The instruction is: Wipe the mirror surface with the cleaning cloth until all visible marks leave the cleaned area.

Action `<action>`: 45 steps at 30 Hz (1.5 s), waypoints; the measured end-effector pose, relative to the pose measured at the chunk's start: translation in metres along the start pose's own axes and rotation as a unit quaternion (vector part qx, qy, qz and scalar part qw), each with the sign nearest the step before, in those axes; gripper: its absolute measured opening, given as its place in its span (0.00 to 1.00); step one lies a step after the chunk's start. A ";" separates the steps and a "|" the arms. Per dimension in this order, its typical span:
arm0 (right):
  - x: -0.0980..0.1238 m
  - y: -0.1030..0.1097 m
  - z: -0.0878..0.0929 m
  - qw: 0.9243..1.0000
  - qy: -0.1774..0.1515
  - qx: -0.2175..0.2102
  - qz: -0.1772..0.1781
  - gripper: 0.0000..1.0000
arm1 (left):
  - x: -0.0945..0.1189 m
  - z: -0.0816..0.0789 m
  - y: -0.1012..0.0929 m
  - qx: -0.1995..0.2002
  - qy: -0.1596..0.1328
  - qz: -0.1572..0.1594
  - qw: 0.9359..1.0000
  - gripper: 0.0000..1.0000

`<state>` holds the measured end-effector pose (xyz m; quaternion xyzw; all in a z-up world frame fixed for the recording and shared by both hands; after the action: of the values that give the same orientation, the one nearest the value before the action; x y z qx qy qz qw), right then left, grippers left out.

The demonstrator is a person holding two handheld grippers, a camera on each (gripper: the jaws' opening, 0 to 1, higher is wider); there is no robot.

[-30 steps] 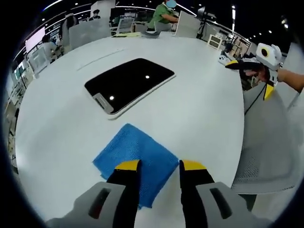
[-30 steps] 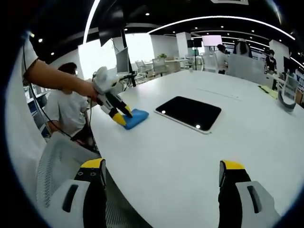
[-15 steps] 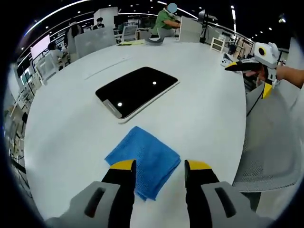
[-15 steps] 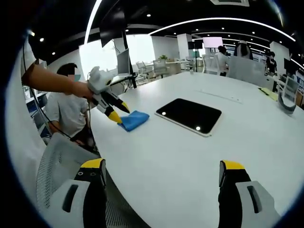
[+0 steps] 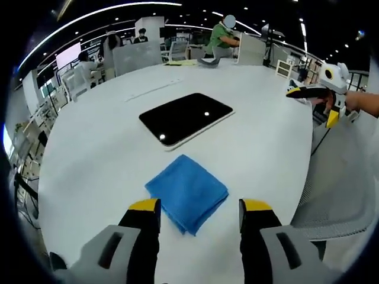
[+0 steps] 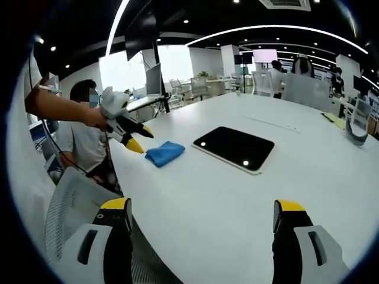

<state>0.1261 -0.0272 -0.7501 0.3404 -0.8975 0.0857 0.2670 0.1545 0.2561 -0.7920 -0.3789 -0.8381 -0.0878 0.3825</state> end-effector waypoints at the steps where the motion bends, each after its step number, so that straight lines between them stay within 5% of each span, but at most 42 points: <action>1: 0.000 0.000 -0.001 1.000 -0.001 0.000 0.000 1.00 | 0.002 0.000 0.001 0.001 -0.004 -0.007 1.000 0.57; 20: -0.003 -0.008 -0.013 0.999 -0.017 0.029 0.005 1.00 | 0.032 -0.001 -0.016 0.021 -0.061 -0.071 0.995 0.99; 26: -0.005 -0.014 -0.007 0.999 -0.020 0.046 0.017 1.00 | 0.037 0.000 -0.021 0.061 -0.091 -0.083 0.990 0.99; 35: -0.010 -0.015 0.005 0.999 -0.008 0.043 0.020 1.00 | 0.033 0.019 -0.032 0.069 -0.090 -0.104 0.988 0.99; 45: -0.014 -0.018 0.004 0.999 -0.006 0.035 0.017 1.00 | 0.036 0.007 -0.034 0.059 -0.101 -0.110 0.987 0.99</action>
<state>0.1451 -0.0339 -0.7618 0.3346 -0.9011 0.1201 0.2483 0.1119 0.2559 -0.7663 -0.2681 -0.9126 -0.0407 0.3061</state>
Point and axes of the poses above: the point that each gripper's makers call its tool centre point, and the gripper's own axes: x roughly backward along the fingers, y roughly to its left, z roughly out of its underside, the point moved 1 cm from there along x, roughly backward along the fingers, and after that the axes turned 8 degrees about z, right-handed, at the moved point
